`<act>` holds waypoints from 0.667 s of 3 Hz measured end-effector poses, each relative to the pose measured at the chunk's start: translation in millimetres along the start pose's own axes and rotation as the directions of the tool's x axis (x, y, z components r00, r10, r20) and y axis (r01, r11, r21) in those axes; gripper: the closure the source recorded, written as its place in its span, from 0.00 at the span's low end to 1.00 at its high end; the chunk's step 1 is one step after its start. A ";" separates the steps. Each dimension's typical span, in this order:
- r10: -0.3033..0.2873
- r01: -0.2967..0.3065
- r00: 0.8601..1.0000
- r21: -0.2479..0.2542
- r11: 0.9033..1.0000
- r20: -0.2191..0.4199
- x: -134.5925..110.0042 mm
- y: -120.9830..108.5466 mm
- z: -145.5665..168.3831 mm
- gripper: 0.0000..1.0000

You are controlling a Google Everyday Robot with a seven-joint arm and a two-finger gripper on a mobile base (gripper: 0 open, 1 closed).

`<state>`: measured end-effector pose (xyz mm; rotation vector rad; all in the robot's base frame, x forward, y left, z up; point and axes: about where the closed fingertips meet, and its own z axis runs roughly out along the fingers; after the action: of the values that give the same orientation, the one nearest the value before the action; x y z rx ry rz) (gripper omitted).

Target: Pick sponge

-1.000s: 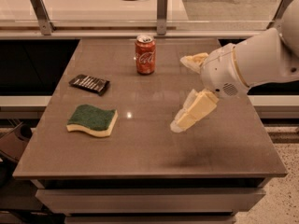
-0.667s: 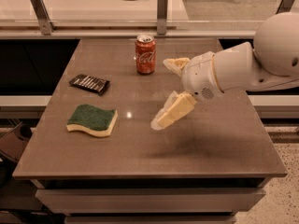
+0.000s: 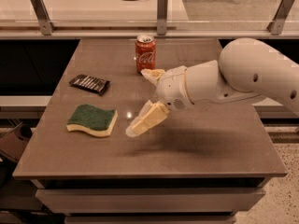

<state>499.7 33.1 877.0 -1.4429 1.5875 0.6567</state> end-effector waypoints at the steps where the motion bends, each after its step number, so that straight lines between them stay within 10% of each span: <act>1: 0.011 -0.011 1.000 -0.007 1.000 0.028 -2.3 -0.9 8.8 0.00; 2: 0.028 -0.026 0.995 -0.018 1.000 0.092 -5.5 10.9 34.4 0.00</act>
Offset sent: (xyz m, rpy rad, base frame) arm 0.0058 0.0412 -0.0223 0.1118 0.0331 0.0224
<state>497.4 66.9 863.2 -1.3856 1.5349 0.7437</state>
